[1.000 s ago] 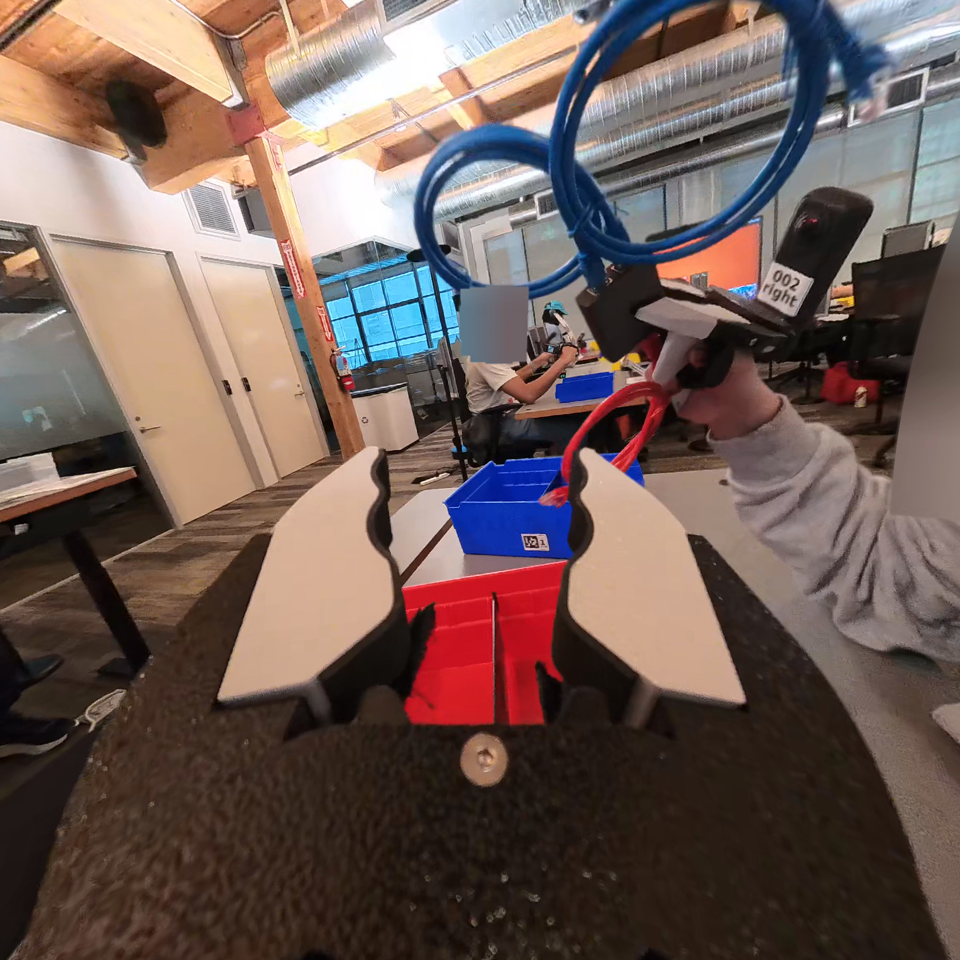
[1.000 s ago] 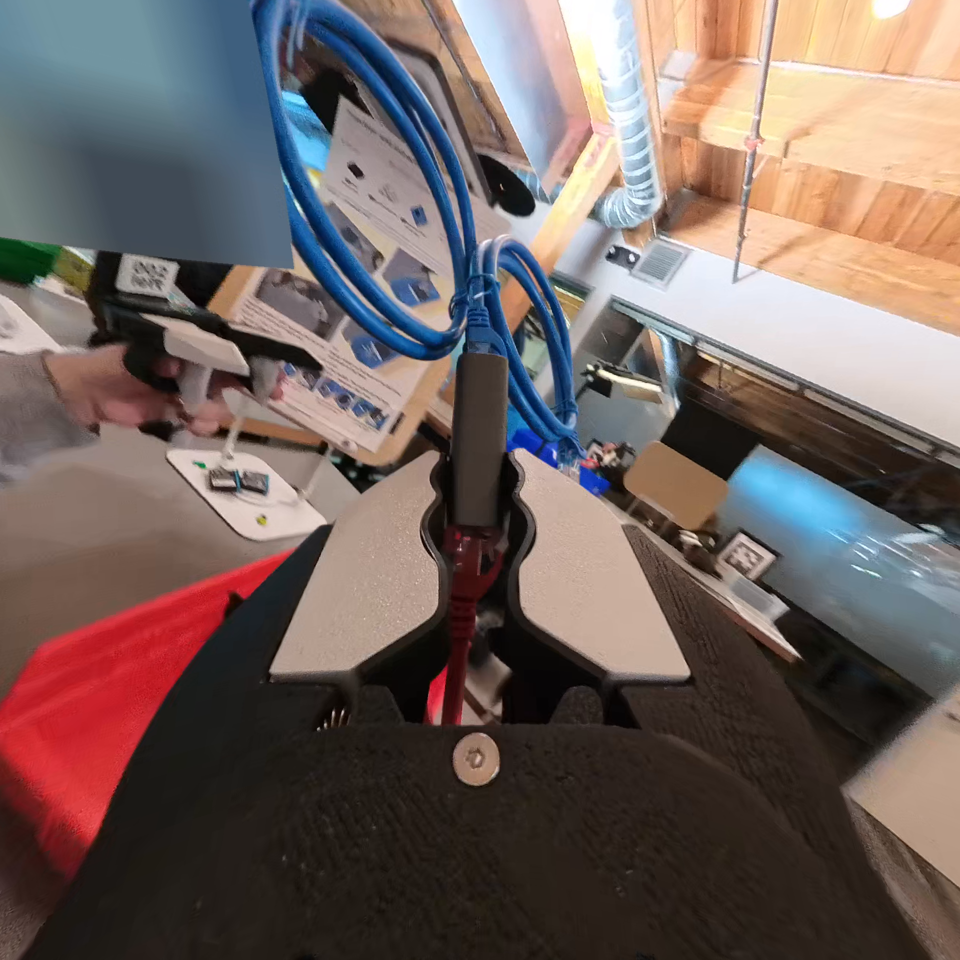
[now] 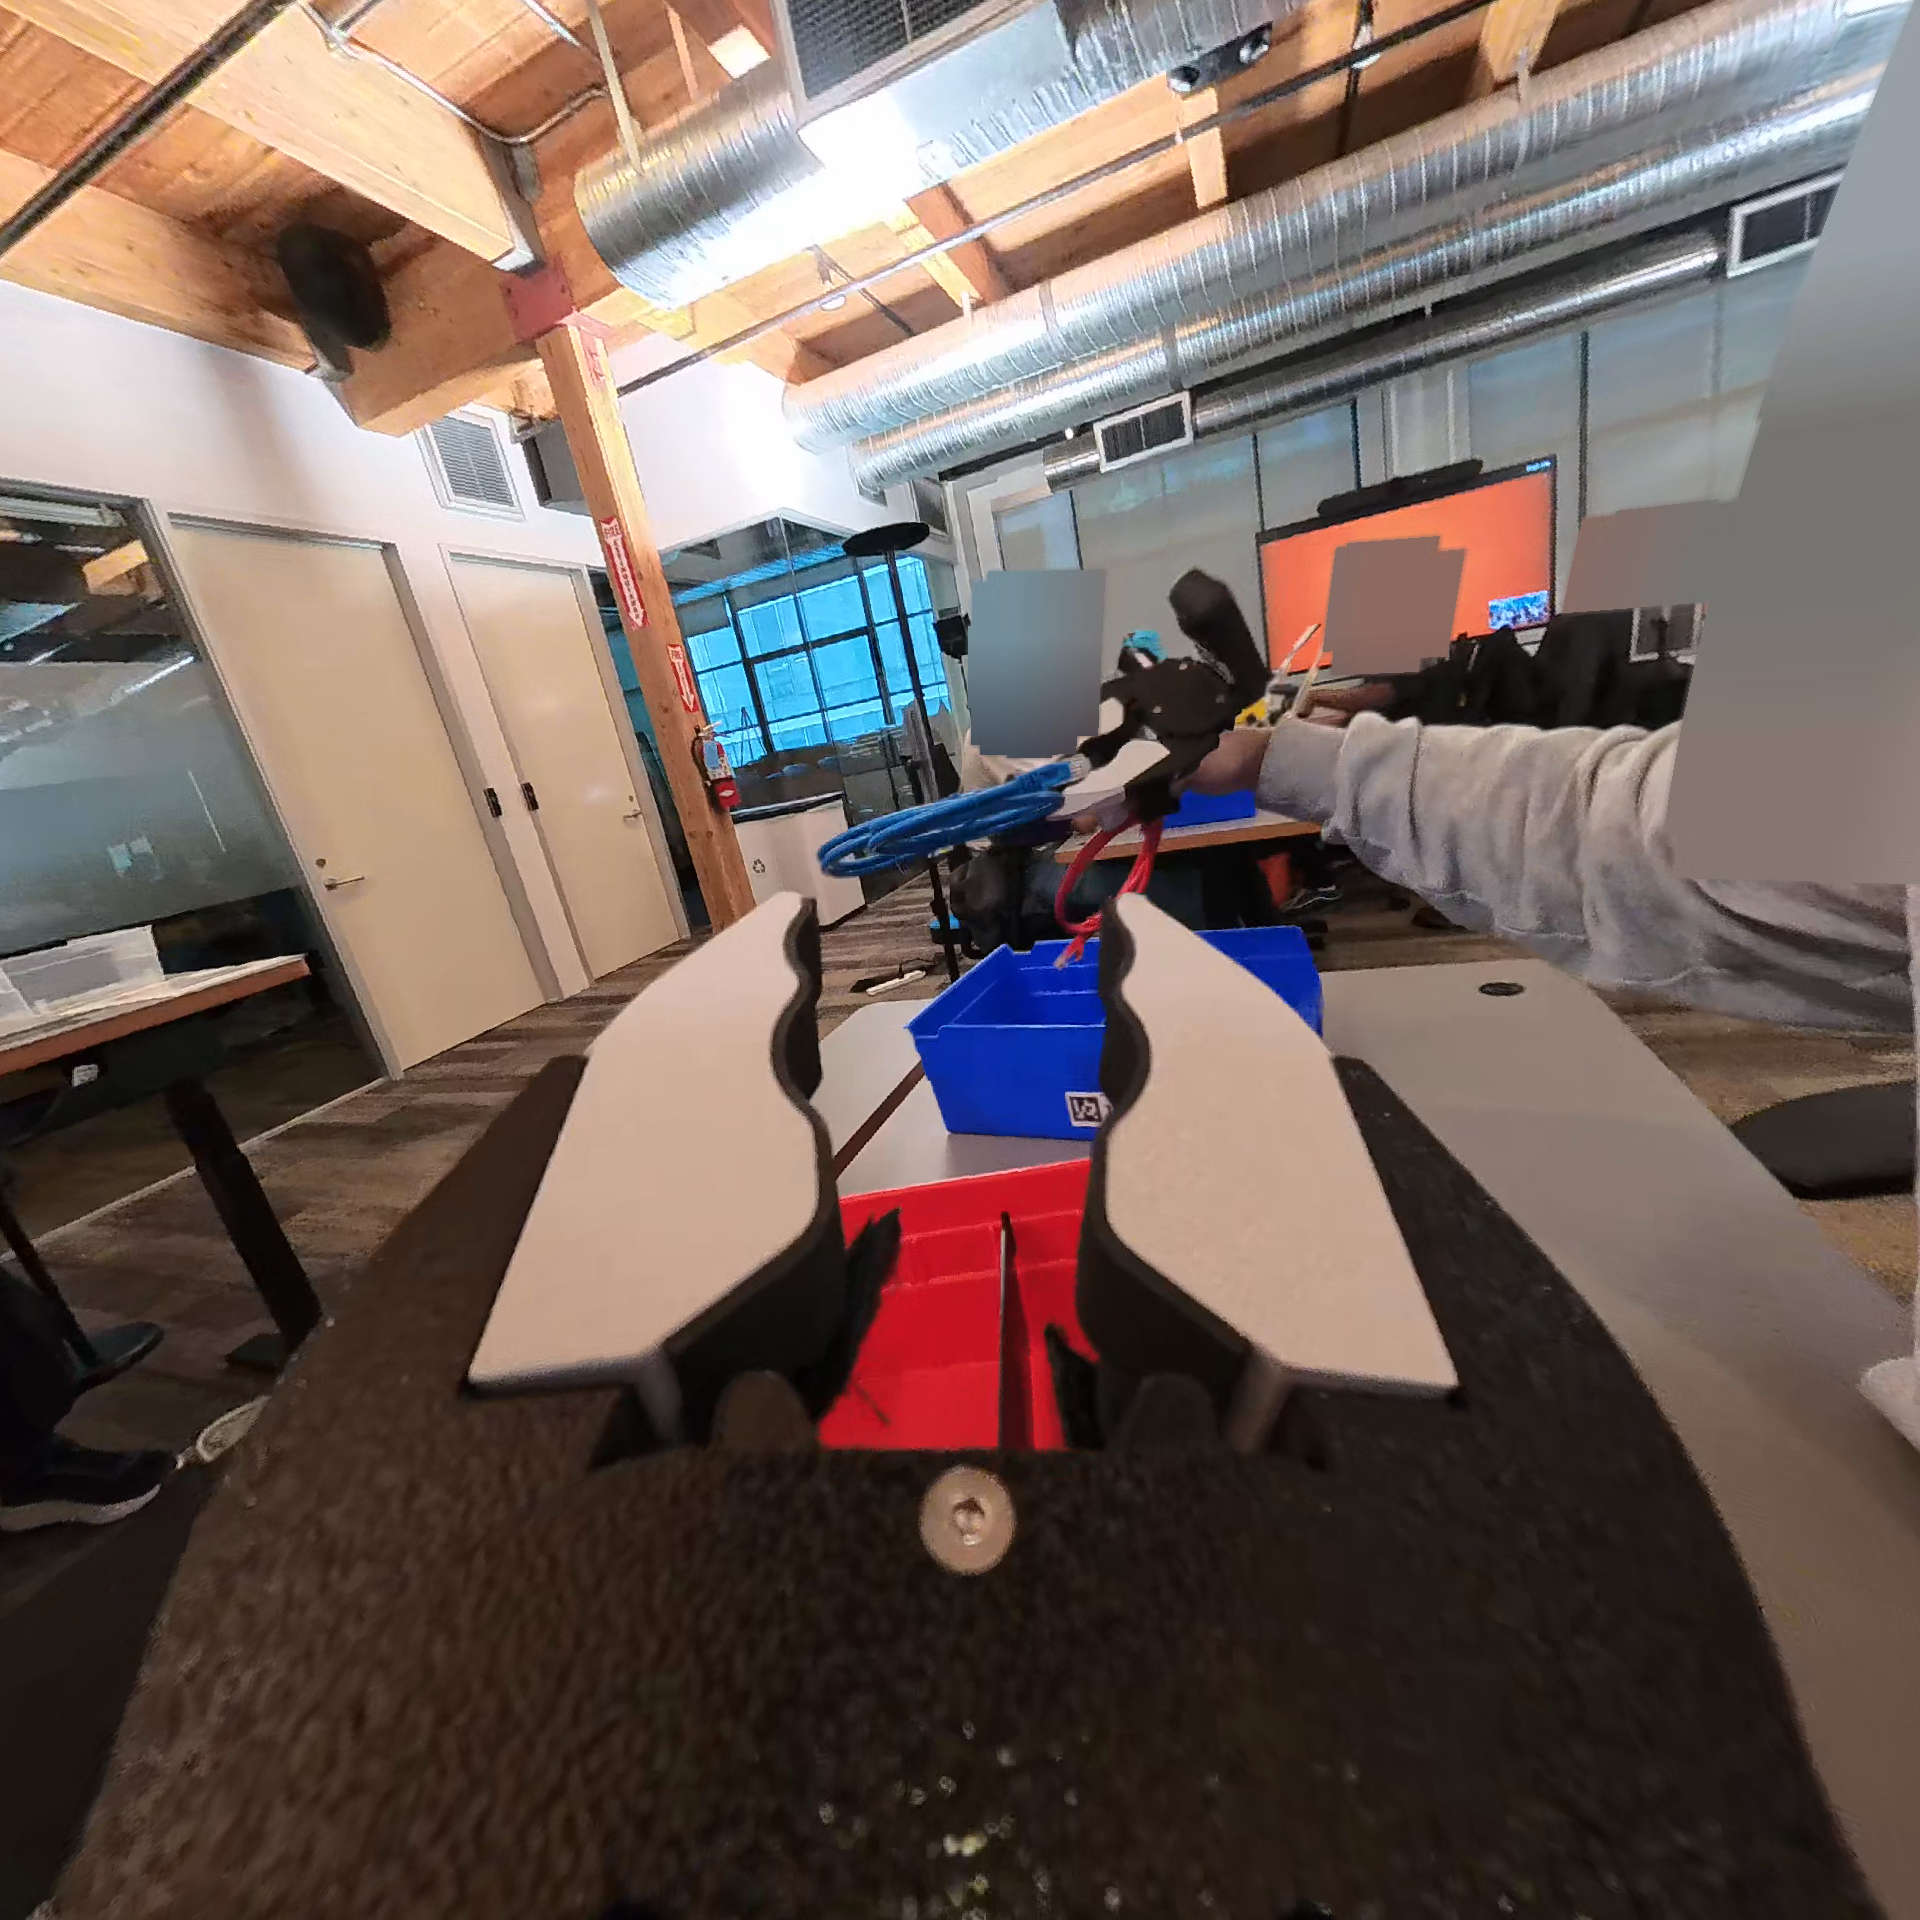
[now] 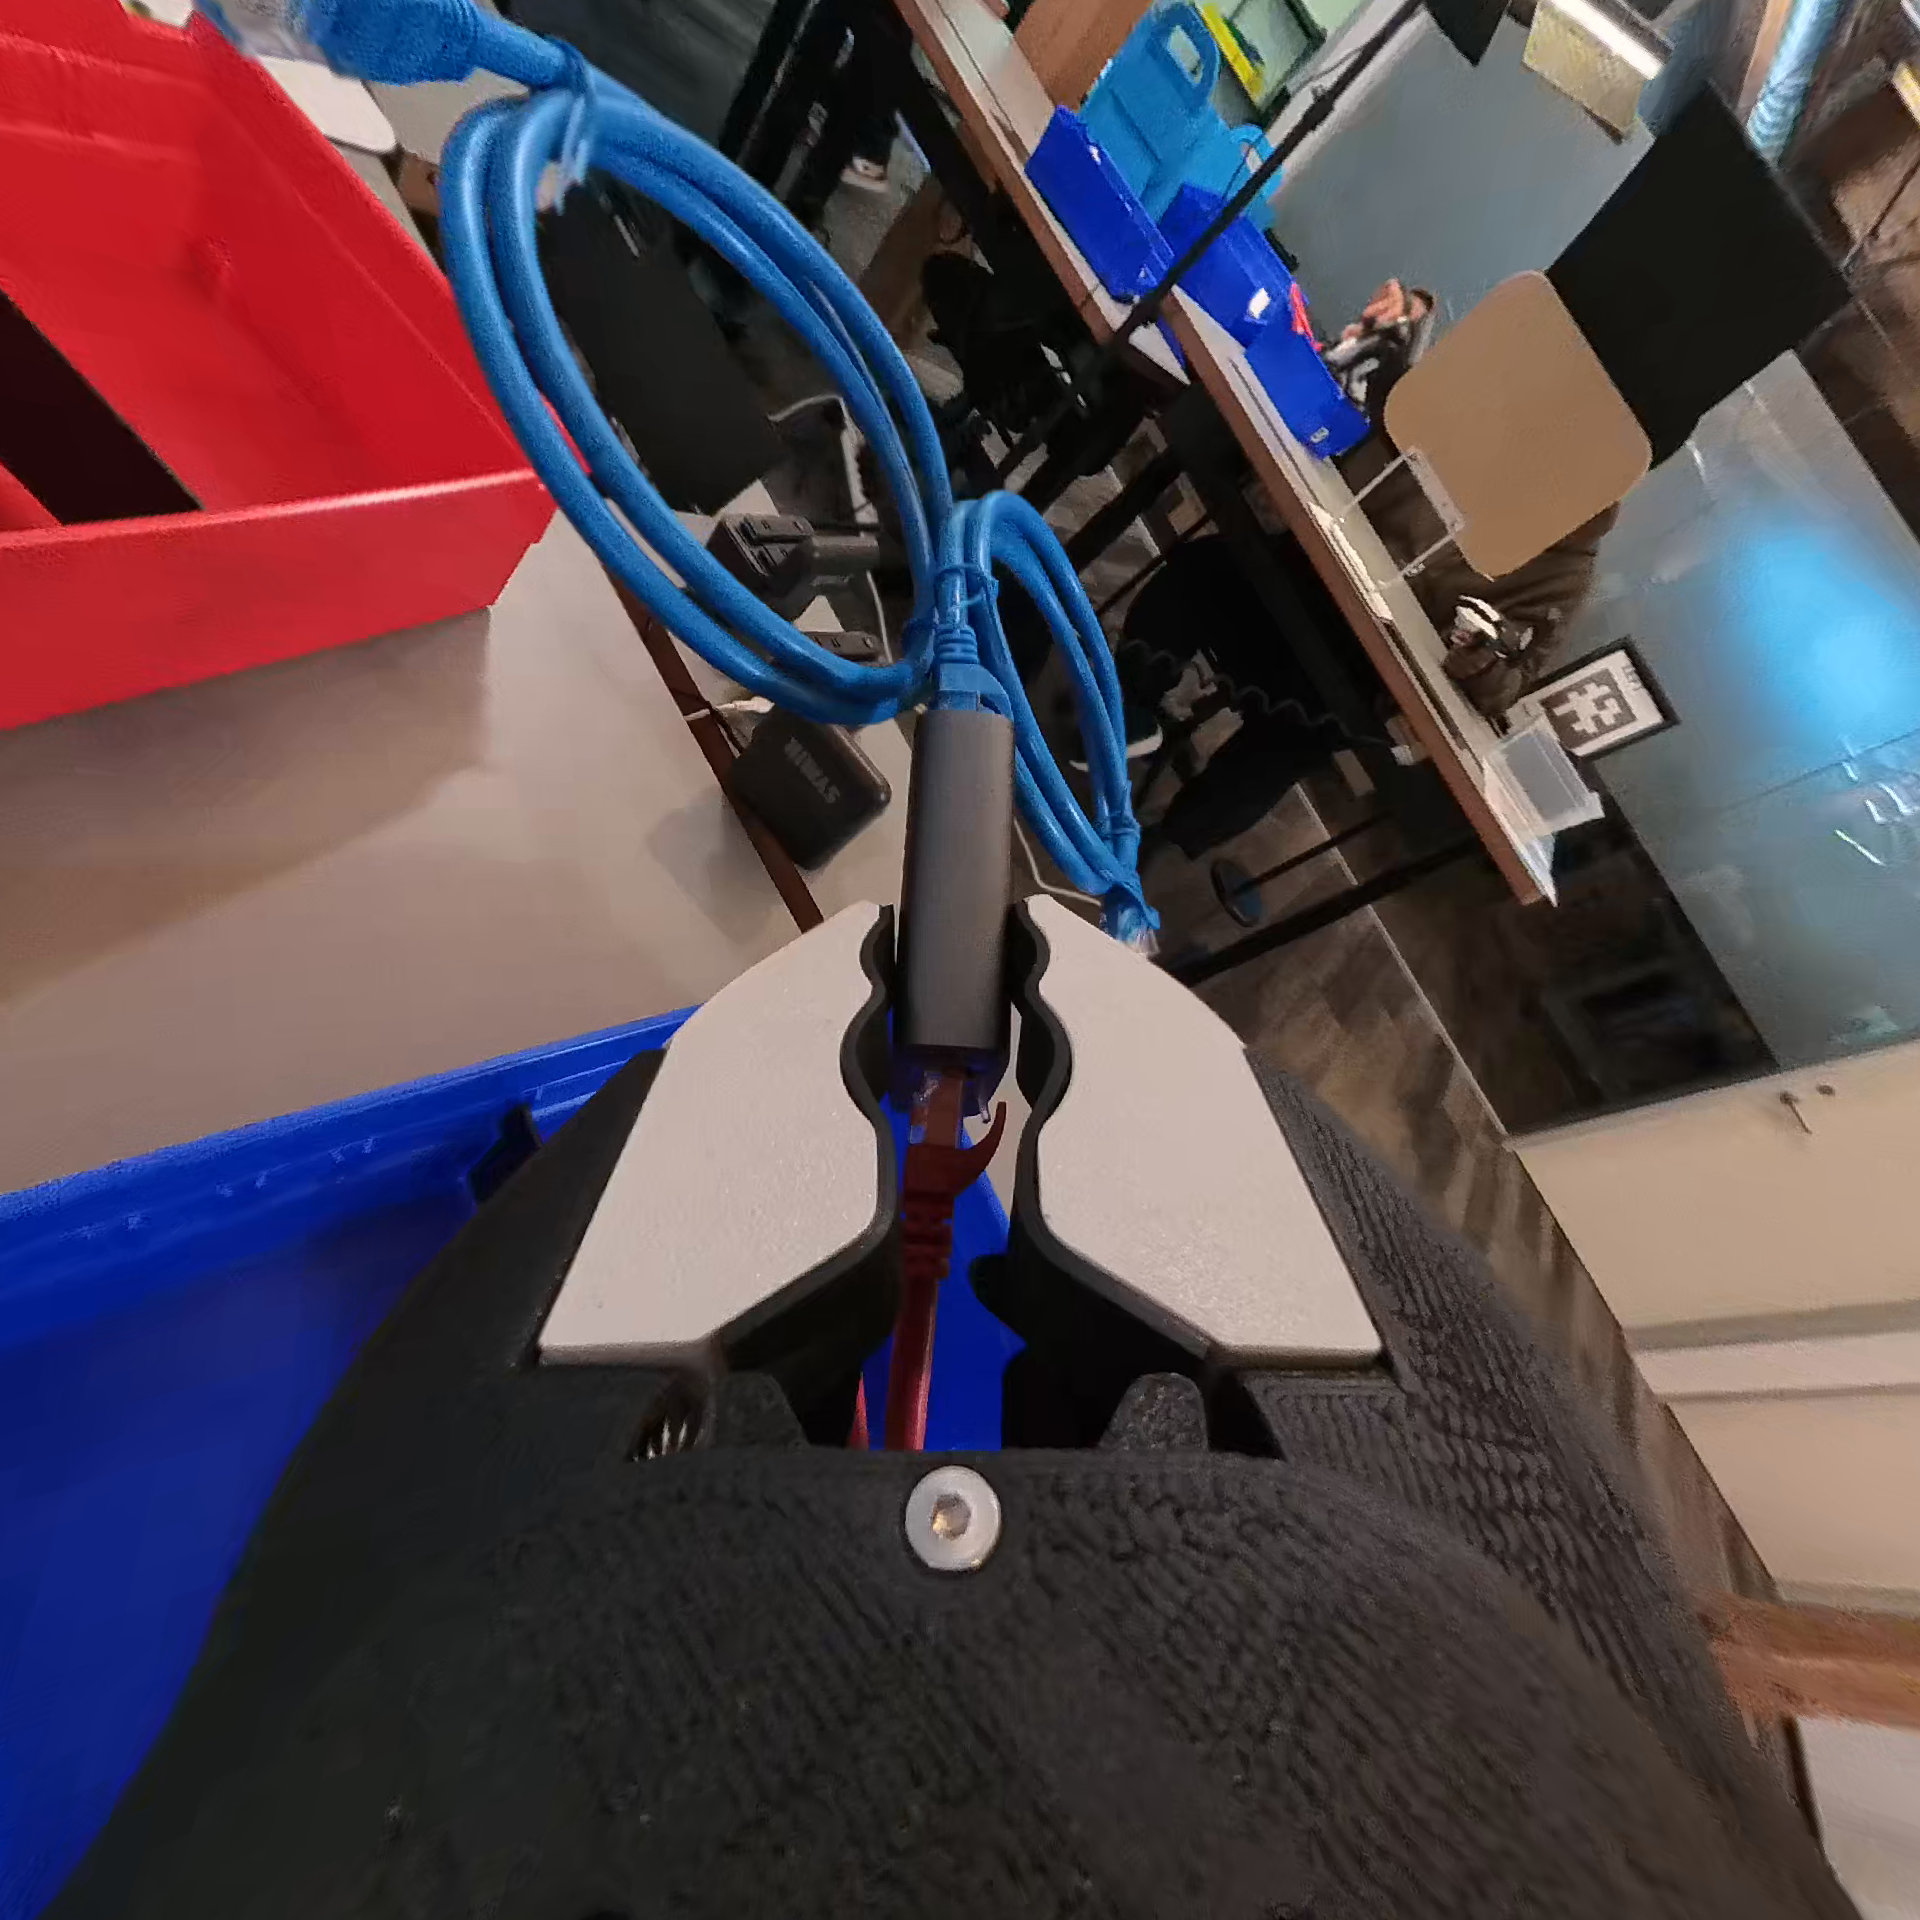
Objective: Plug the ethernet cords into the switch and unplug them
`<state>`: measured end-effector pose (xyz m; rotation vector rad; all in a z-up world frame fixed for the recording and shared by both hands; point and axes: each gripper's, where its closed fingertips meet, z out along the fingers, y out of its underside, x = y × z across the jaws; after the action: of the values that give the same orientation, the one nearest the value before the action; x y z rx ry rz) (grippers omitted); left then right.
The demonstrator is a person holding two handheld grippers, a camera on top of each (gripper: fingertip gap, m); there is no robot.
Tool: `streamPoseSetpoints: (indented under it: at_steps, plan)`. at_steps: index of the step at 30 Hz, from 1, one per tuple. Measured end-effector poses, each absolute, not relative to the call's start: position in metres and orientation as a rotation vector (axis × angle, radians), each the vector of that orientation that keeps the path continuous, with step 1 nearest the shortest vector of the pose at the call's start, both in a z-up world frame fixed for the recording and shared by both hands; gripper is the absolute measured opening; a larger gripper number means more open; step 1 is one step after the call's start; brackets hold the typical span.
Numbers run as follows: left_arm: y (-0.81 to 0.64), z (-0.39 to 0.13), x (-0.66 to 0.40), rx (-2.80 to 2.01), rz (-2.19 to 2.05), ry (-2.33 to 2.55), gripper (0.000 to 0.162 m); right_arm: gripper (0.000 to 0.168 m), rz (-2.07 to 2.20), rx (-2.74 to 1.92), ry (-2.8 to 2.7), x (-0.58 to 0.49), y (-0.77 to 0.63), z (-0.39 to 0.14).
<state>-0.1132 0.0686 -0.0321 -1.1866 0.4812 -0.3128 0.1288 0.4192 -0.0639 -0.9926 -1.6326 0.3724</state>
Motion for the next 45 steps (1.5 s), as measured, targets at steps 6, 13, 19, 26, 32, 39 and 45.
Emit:
streamPoseSetpoints:
  at_steps: [6,13,19,26,32,39,45]
  plan:
    - [0.089,-0.053,-0.118,-1.287,-0.260,0.436,0.051,0.019,0.458,-0.937,-1.635,0.130,0.430,-0.068]
    - [0.096,-0.064,-0.117,-1.332,-0.196,0.422,0.051,0.019,0.549,-0.979,-1.632,0.136,0.457,-0.096]
    - [0.103,-0.069,-0.113,-1.349,-0.201,0.415,0.051,0.020,0.499,-1.091,-1.748,0.142,0.479,-0.146]
    - [0.109,-0.075,-0.106,-1.373,-0.203,0.428,0.050,0.020,0.332,-1.163,-1.979,0.142,0.484,-0.182]
    - [0.108,-0.075,-0.100,-1.372,-0.211,0.445,0.050,0.021,0.263,-1.454,-2.102,0.156,0.504,-0.215]
    - [0.109,-0.078,-0.095,-1.381,-0.207,0.465,0.049,0.024,0.185,-1.571,-2.155,0.161,0.509,-0.223]
    - [0.107,-0.076,-0.090,-1.380,-0.186,0.490,0.050,0.042,0.053,-1.647,-2.125,0.168,0.513,-0.224]
